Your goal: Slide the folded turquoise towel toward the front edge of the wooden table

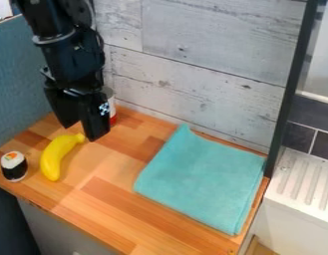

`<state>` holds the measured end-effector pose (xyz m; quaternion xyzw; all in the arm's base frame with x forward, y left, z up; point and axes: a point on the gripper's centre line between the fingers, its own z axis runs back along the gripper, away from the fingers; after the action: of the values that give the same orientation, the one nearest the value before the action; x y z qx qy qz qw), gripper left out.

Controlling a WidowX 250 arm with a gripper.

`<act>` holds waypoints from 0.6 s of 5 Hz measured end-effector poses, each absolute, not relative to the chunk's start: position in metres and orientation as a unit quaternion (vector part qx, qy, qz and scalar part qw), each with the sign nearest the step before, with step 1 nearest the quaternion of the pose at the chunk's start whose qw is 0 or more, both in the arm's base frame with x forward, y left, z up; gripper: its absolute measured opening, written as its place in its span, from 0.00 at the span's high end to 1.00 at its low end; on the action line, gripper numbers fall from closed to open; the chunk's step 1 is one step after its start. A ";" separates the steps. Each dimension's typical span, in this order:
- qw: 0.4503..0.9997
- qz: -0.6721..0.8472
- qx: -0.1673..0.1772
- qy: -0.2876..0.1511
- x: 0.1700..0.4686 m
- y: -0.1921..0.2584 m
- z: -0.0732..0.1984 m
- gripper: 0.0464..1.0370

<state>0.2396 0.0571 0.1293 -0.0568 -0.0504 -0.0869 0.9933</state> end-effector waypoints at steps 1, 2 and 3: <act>0.993 -0.086 -0.061 -0.041 0.238 0.056 0.124 0.04; 0.992 -0.097 -0.063 -0.055 0.258 0.036 0.108 0.04; 0.989 -0.104 -0.080 -0.063 0.277 0.007 0.093 0.04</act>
<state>0.2768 0.0073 0.0927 -0.0800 -0.0629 -0.1044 0.9893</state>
